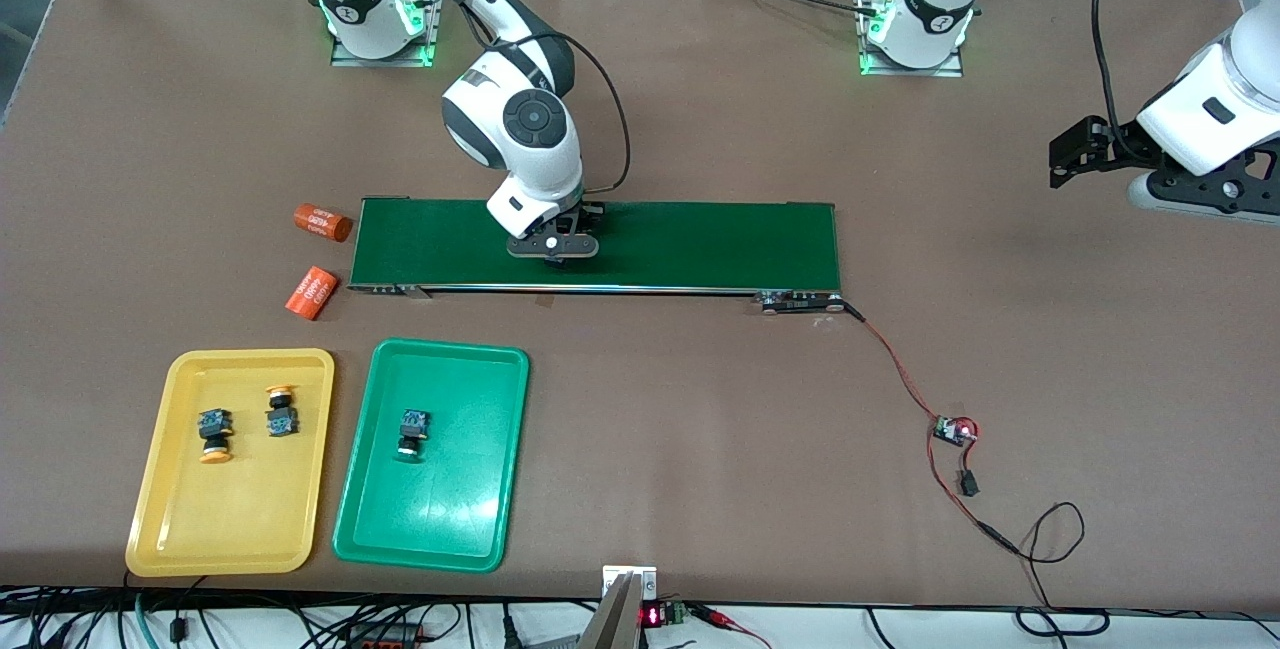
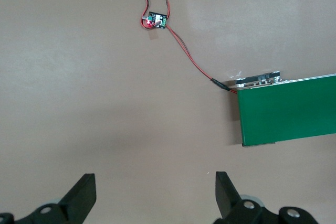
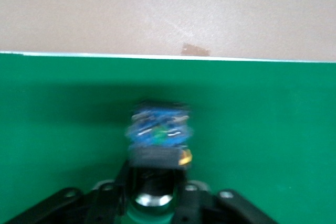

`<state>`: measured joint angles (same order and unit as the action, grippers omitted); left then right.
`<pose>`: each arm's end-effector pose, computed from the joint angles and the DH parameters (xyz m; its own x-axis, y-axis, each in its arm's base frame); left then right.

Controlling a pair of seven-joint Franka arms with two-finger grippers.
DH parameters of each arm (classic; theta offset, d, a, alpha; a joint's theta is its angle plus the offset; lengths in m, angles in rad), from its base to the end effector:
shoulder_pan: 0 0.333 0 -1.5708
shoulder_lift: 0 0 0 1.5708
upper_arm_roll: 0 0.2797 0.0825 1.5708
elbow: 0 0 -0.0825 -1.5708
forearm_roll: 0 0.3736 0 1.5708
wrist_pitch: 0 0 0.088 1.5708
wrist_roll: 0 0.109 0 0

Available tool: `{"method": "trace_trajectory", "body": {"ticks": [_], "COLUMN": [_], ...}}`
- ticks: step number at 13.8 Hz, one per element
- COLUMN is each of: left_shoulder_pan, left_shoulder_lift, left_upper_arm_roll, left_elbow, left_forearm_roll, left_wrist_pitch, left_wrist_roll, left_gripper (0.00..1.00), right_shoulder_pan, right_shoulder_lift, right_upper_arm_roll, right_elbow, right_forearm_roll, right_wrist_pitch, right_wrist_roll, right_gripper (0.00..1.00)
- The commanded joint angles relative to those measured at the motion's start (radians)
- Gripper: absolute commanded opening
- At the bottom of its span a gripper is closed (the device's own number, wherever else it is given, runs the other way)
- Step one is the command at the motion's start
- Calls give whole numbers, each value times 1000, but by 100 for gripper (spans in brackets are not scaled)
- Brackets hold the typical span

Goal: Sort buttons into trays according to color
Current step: 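Grasp the second green-capped button with the right gripper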

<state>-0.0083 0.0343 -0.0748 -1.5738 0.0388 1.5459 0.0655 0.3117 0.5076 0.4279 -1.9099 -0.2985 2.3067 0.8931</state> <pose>0.5480 -0.0407 0.5641 0.9870 -0.1470 -0.0643 -0.1493 -0.9883 -0.0321 0.4504 0.3944 0.2191 0.9996 0.0113 -0.0267 0.0124 -0.9990 0.0432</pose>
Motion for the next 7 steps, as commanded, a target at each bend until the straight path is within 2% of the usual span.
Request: {"method": "trace_trajectory", "body": {"ticks": [1,4,7], "left_shoulder_pan": [-6,-6,-6], "left_shoulder_lift": [13,13,13], "left_upper_arm_roll": [0,-2,-2], "left_elbow": [31,31,29], "left_forearm_roll": [32,32,32], "left_wrist_pitch": [-15,-15,-15], "left_wrist_roll": [17,17,17], "left_gripper": [100,100,100], "right_shoulder_pan": [-48,-83,-126], "right_shoulder_lift": [-30,-60,-48], "right_upper_arm_roll": [8,8,-6], "right_elbow": [17,92,190], "right_forearm_roll": [5,15,12], "right_wrist_pitch": [1,-58,-78], "right_wrist_roll": [-26,-71,-210], "right_gripper": [5,3,3]}}
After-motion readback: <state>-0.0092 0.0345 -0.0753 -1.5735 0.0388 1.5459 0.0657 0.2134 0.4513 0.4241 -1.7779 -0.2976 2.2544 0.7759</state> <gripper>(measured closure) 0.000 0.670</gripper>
